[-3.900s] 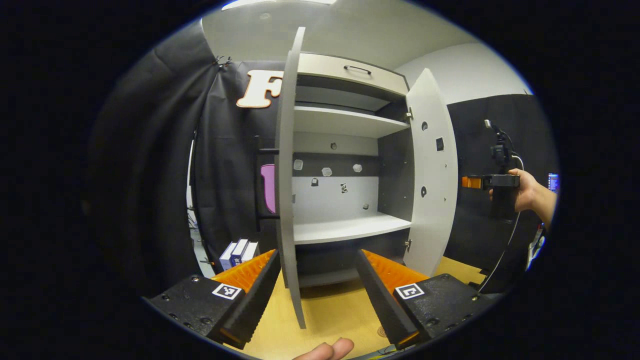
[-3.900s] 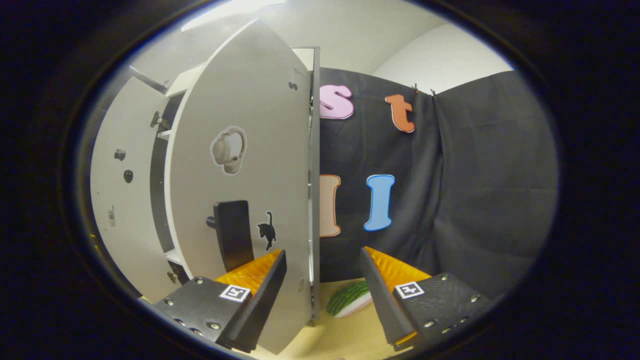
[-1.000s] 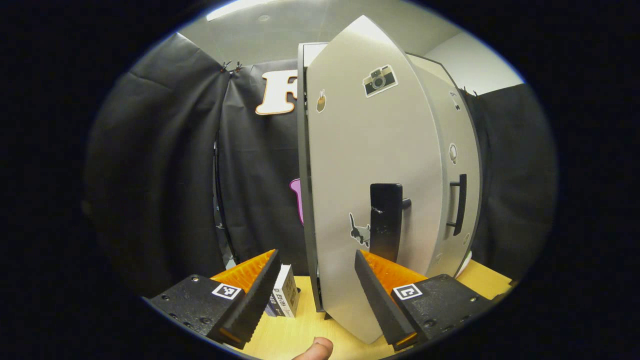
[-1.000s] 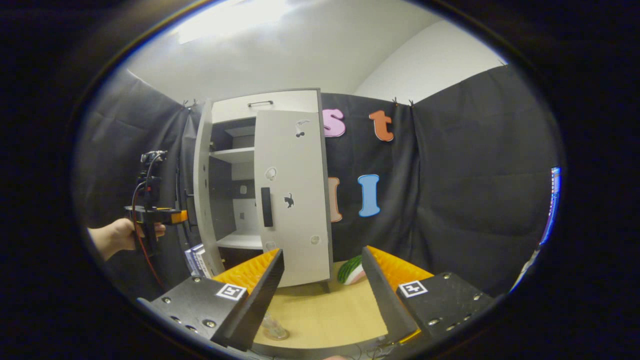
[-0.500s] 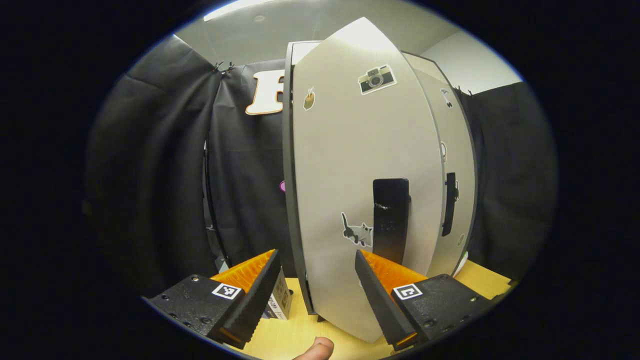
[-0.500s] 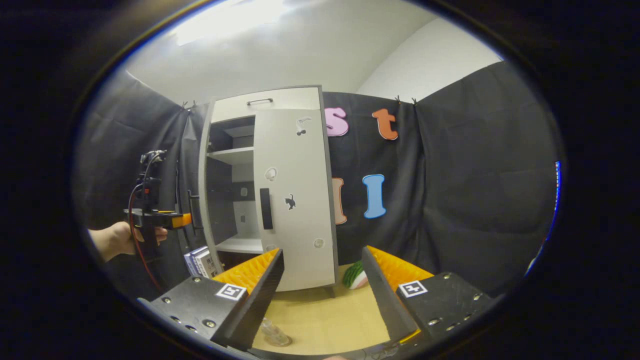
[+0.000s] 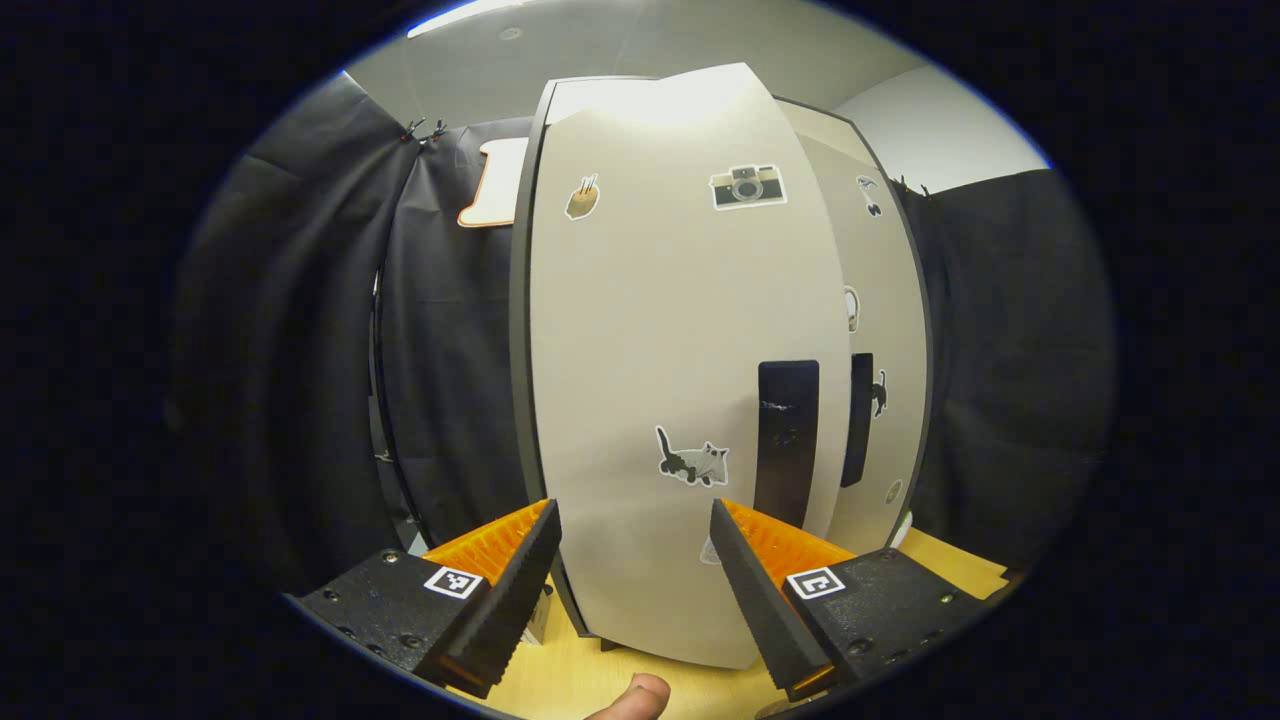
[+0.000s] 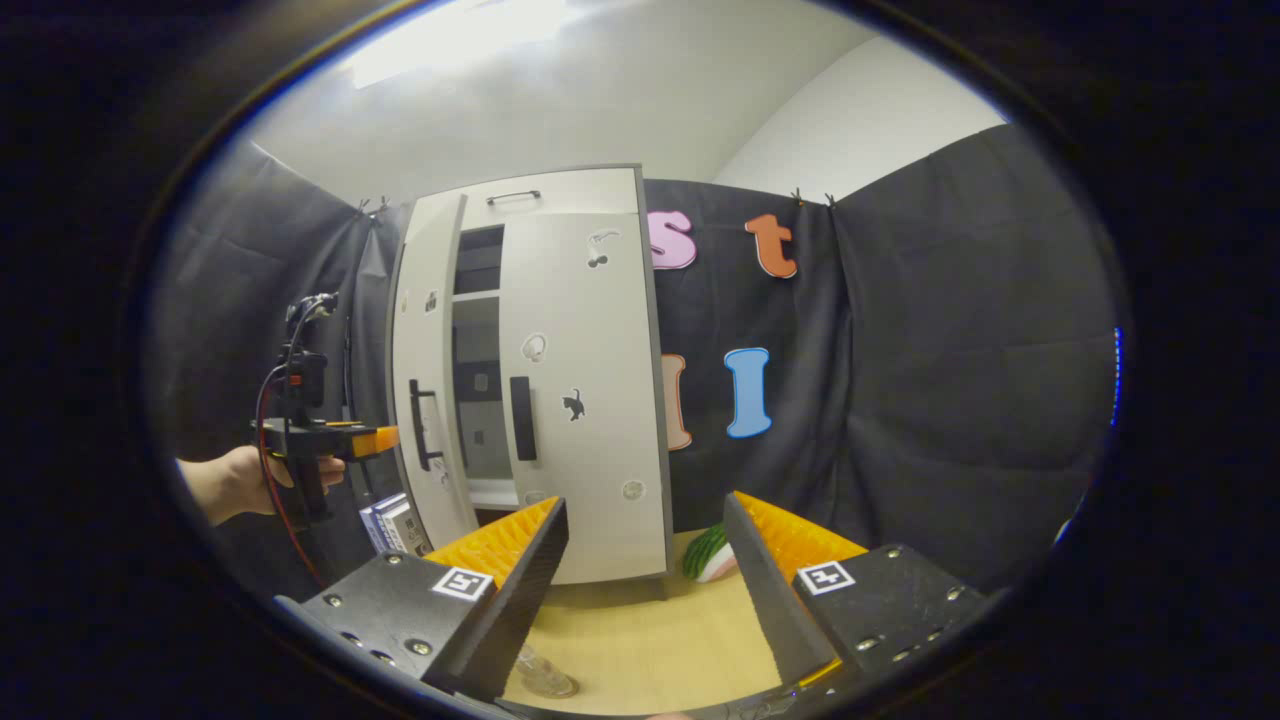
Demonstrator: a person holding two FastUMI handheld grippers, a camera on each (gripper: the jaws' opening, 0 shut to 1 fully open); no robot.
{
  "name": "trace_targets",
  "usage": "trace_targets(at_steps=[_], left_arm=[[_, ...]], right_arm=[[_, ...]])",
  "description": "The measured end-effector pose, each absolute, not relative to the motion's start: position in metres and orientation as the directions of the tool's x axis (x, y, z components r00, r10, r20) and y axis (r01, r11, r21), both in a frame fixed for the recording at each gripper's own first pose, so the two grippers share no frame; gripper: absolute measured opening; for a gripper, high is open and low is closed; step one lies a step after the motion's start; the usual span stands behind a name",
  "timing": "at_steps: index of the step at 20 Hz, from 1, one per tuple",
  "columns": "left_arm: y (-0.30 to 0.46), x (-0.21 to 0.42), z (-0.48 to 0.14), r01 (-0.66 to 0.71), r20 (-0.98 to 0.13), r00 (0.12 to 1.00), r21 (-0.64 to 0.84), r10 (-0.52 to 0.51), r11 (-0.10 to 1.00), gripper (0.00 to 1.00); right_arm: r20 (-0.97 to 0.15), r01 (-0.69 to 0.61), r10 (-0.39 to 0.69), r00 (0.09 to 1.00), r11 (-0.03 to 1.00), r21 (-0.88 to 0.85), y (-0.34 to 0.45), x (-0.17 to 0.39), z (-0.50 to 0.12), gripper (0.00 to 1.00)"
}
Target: Grasp the bottle in the cabinet with the left hand and place it on the coaster, then close the right door with the right hand and the left door with the left hand.
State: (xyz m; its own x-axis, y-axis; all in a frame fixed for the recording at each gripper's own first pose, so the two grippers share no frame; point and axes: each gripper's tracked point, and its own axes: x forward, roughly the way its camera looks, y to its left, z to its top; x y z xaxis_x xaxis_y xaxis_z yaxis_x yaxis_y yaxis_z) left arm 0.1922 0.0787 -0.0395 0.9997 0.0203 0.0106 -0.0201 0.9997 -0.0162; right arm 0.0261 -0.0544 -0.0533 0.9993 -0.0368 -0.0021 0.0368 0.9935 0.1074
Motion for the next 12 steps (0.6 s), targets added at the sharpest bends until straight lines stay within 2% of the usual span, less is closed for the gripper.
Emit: trace_targets(at_steps=[1, 5, 9, 12], left_arm=[[0.075, 0.195, -0.036, -0.017, 0.017, 1.0, -0.02, 0.017, 1.0, 0.95], [0.052, 0.192, -0.026, -0.007, 0.018, 1.0, -0.044, 0.008, 0.999, 0.95], [0.038, 0.159, -0.015, -0.002, 0.014, 1.0, -0.049, 0.002, 0.999, 0.94], [0.035, 0.127, -0.009, -0.017, 0.014, 1.0, -0.04, 0.017, 0.999, 0.96]], right_arm=[[0.0, 0.038, -0.039, 0.999, 0.993, 0.11, -0.056, 0.024, -0.051, 0.95], [0.011, 0.037, -0.038, 0.999, 0.992, 0.12, -0.057, 0.009, -0.04, 0.95], [0.036, 0.023, -0.027, 0.999, 0.994, 0.104, -0.056, -0.005, -0.024, 0.95], [0.053, -0.031, 0.025, 0.998, 0.992, 0.12, -0.044, -0.014, -0.016, 0.95]])
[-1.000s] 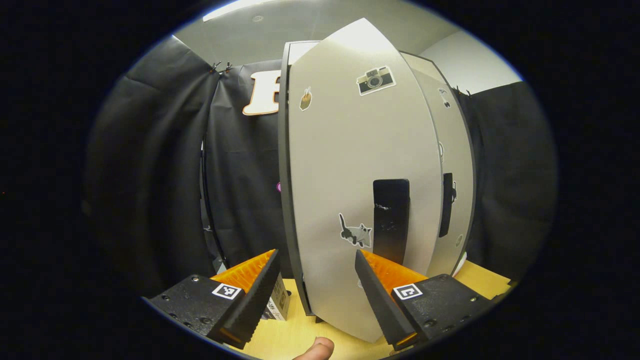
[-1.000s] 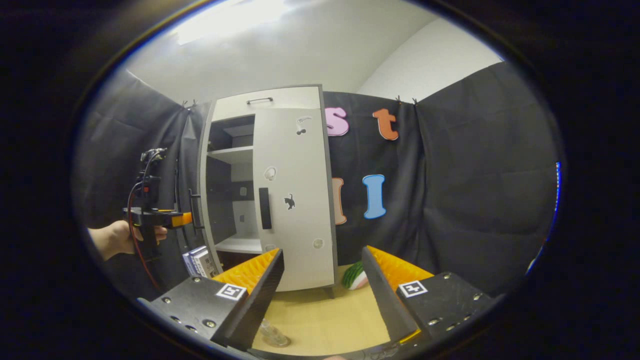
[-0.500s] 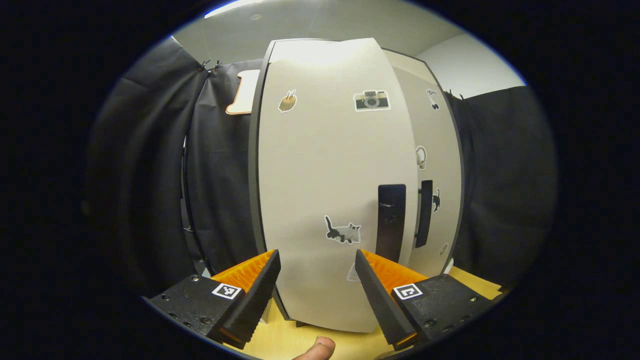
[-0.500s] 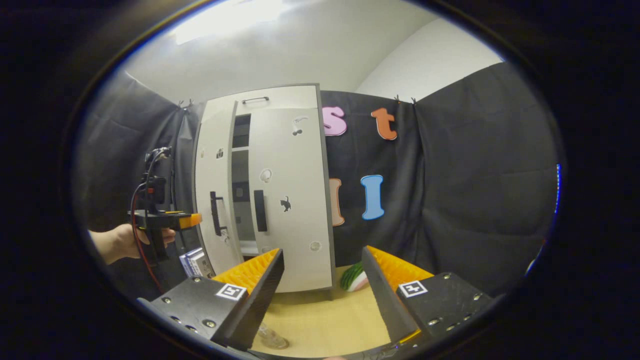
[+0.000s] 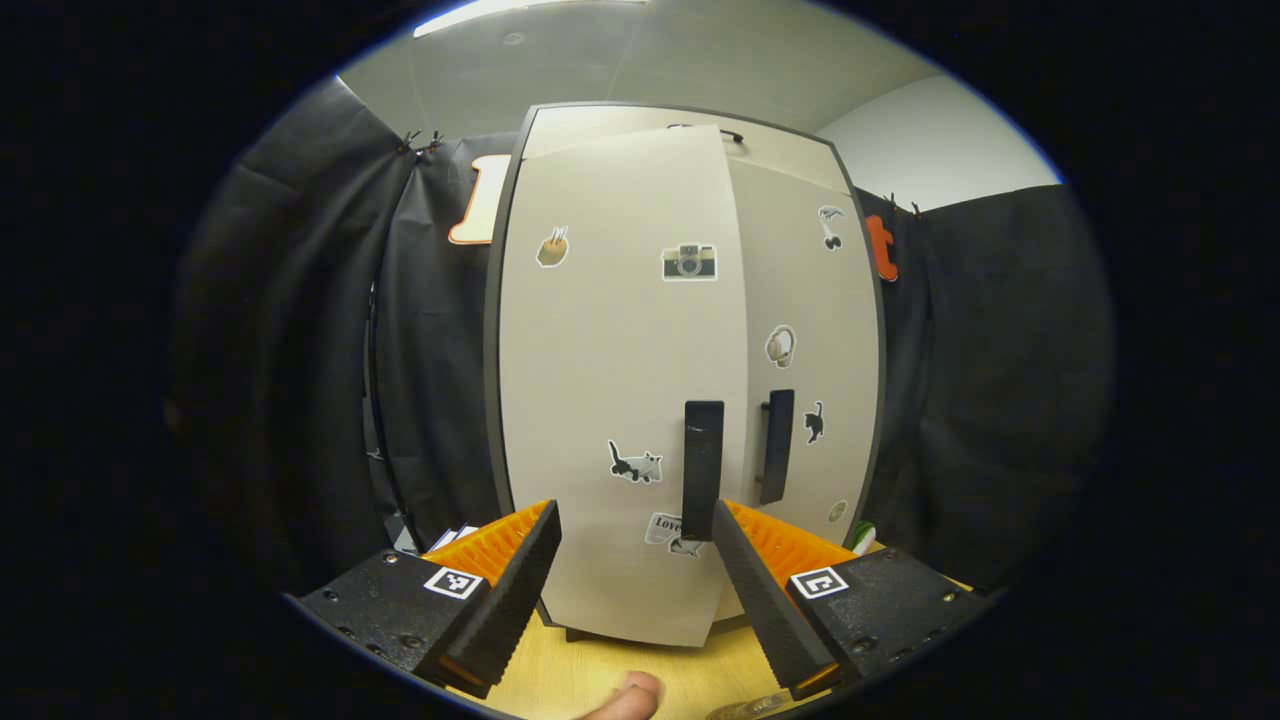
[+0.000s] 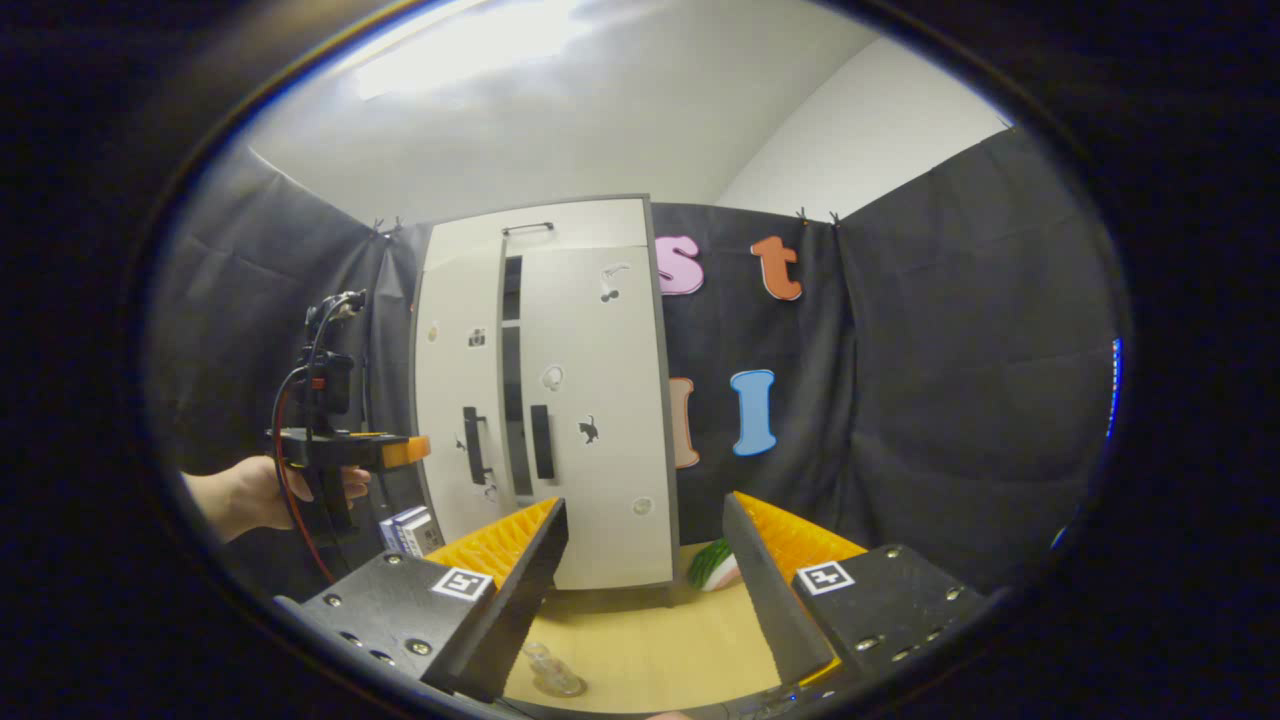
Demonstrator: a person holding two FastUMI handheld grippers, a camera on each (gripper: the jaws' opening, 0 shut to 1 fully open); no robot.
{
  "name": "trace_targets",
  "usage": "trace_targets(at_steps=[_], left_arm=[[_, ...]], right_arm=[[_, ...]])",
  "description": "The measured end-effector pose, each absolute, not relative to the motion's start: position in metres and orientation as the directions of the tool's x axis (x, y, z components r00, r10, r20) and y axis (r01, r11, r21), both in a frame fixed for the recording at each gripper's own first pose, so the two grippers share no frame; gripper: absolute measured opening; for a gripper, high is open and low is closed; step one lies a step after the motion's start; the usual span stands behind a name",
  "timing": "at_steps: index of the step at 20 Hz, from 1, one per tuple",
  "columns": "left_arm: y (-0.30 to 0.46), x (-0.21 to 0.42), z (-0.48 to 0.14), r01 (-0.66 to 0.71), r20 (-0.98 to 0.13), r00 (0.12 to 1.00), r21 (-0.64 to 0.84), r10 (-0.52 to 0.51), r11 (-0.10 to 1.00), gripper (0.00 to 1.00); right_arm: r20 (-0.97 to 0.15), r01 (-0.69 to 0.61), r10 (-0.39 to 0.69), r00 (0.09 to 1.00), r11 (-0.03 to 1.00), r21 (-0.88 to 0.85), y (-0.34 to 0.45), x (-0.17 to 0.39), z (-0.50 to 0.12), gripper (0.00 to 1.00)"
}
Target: Grasp the bottle in the cabinet with the left hand and place it on the coaster, then close the right door with the right hand and the left door with the left hand.
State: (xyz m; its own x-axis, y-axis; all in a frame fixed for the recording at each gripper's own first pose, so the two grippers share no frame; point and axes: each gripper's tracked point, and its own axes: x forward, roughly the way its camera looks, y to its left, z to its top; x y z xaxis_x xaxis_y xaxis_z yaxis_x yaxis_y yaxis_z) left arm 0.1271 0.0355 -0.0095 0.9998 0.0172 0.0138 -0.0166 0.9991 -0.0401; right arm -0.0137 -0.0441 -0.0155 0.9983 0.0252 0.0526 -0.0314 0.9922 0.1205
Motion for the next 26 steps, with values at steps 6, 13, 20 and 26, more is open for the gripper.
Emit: trace_targets(at_steps=[6, 13, 20, 26], left_arm=[[0.031, 0.062, -0.011, -0.042, -0.009, 0.999, -0.057, 0.042, 0.997, 0.96], [0.006, -0.01, -0.051, -0.014, -0.09, 0.996, -0.019, 0.013, 1.0, 0.96], [0.004, -0.017, -0.057, 0.013, -0.086, 0.996, -0.026, -0.015, 1.0, 0.95], [0.024, -0.005, -0.039, 0.004, -0.052, 0.999, -0.024, -0.006, 1.0, 0.95]], right_arm=[[0.071, -0.047, 0.037, 0.997, 0.989, 0.138, -0.037, -0.024, -0.008, 0.95], [0.083, -0.076, 0.066, 0.994, 0.99, 0.122, -0.026, -0.034, -0.021, 0.95], [0.05, -0.102, 0.098, 0.994, 0.991, 0.084, -0.008, -0.037, -0.042, 0.92], [0.09, -0.095, 0.086, 0.992, 0.99, 0.107, 0.003, -0.02, -0.017, 0.92]])
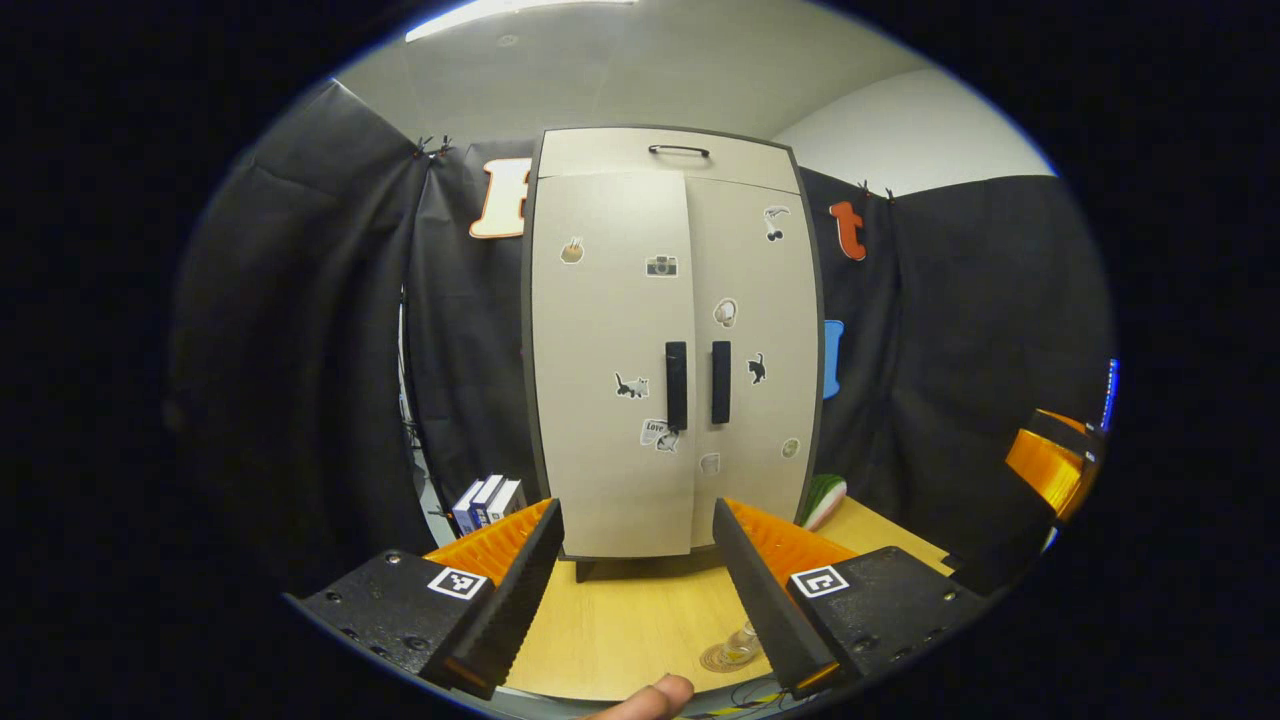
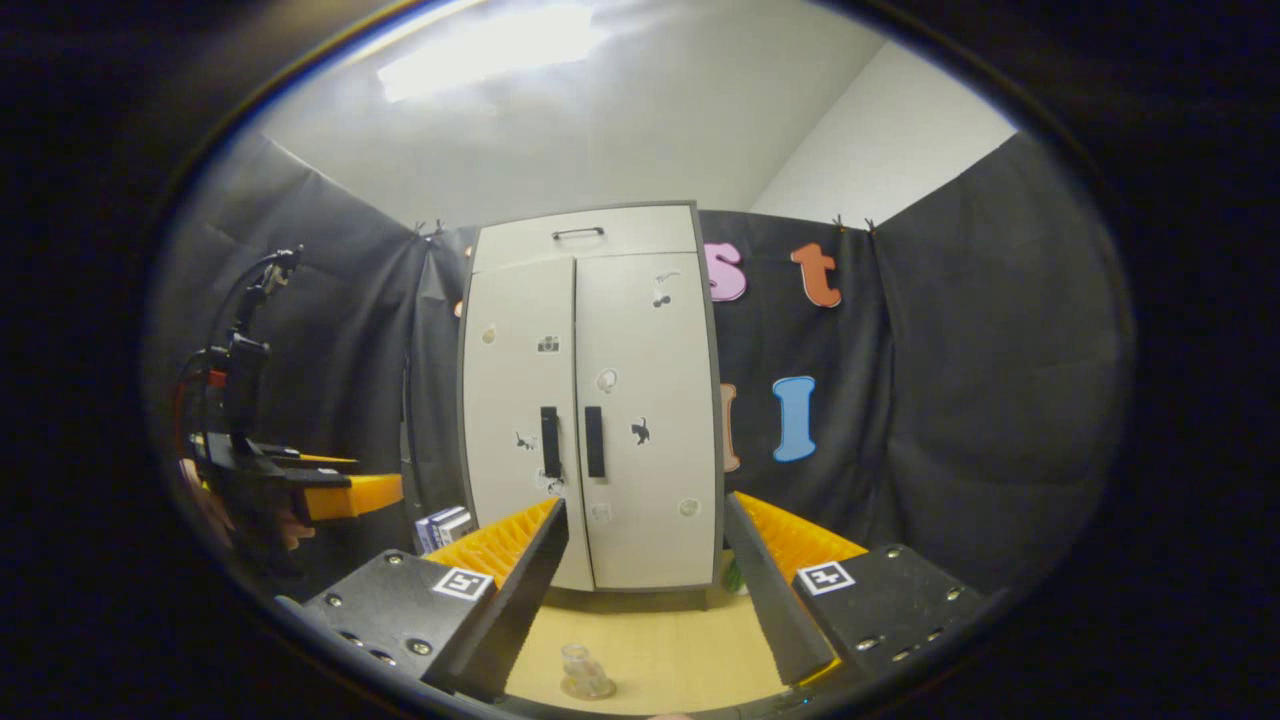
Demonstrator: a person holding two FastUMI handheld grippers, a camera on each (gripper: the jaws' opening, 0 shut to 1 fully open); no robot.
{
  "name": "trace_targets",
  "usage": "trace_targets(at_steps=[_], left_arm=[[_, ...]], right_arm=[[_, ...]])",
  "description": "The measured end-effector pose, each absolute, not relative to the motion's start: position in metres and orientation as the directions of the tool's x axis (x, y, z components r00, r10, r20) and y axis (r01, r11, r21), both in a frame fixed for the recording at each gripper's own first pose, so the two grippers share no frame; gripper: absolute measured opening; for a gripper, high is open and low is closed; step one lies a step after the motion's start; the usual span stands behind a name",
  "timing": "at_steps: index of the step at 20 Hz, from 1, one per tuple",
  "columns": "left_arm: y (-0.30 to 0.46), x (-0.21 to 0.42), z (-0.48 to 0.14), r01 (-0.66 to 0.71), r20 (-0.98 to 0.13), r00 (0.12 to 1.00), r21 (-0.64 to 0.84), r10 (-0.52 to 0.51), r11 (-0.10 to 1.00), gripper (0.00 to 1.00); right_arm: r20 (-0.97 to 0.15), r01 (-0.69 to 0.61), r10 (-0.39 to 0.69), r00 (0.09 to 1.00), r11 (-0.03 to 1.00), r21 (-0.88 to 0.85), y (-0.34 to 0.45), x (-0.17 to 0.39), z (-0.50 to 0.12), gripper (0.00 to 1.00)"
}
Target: Grasp the bottle in the cabinet with the left hand and place it on the coaster, then close the right door with the right hand and the left door with the left hand.
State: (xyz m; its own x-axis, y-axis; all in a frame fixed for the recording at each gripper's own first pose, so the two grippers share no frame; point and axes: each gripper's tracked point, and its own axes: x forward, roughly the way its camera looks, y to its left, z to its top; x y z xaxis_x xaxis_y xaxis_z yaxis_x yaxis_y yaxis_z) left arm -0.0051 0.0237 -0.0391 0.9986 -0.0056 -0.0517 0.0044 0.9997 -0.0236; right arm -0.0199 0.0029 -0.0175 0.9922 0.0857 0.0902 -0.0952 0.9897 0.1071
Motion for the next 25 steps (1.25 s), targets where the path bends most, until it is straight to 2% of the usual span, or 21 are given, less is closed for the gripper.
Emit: trace_targets(at_steps=[4, 7, 10, 16, 17, 20, 22, 25], left_arm=[[0.026, -0.001, -0.027, 0.034, -0.014, 0.999, -0.011, -0.034, 0.999, 0.95], [0.021, -0.001, -0.031, 0.047, -0.008, 0.999, -0.02, -0.047, 0.999, 0.95], [0.005, -0.002, -0.032, 0.096, -0.002, 0.995, -0.035, -0.096, 0.995, 0.95], [-0.006, 0.0, -0.029, 0.104, 0.009, 0.995, -0.029, -0.104, 0.994, 0.95], [-0.006, -0.001, -0.031, 0.106, 0.003, 0.994, -0.024, -0.106, 0.994, 0.94], [-0.009, -0.003, -0.029, 0.116, 0.007, 0.993, -0.025, -0.116, 0.993, 0.95], [-0.007, -0.004, -0.027, 0.119, 0.013, 0.993, -0.009, -0.119, 0.993, 0.95], [-0.004, -0.002, -0.026, 0.126, 0.025, 0.992, 0.008, -0.126, 0.992, 0.95]], right_arm=[[0.071, -0.066, 0.056, 0.996, 0.986, 0.153, 0.003, -0.011, -0.019, 0.95], [0.066, -0.049, 0.041, 0.997, 0.991, 0.126, -0.002, -0.013, -0.017, 0.92], [0.074, -0.05, 0.043, 0.996, 0.993, 0.108, -0.004, -0.019, -0.013, 0.95], [0.073, -0.033, 0.027, 0.997, 0.995, 0.093, -0.019, -0.024, -0.008, 0.95], [0.076, -0.034, 0.027, 0.997, 0.995, 0.094, -0.02, -0.024, -0.007, 0.92], [0.079, -0.028, 0.02, 0.997, 0.994, 0.103, -0.022, -0.027, -0.007, 0.98], [0.088, -0.033, 0.024, 0.996, 0.994, 0.104, -0.019, -0.025, -0.006, 0.92], [0.093, -0.025, 0.015, 0.996, 0.994, 0.105, -0.016, -0.02, -0.006, 0.95]])
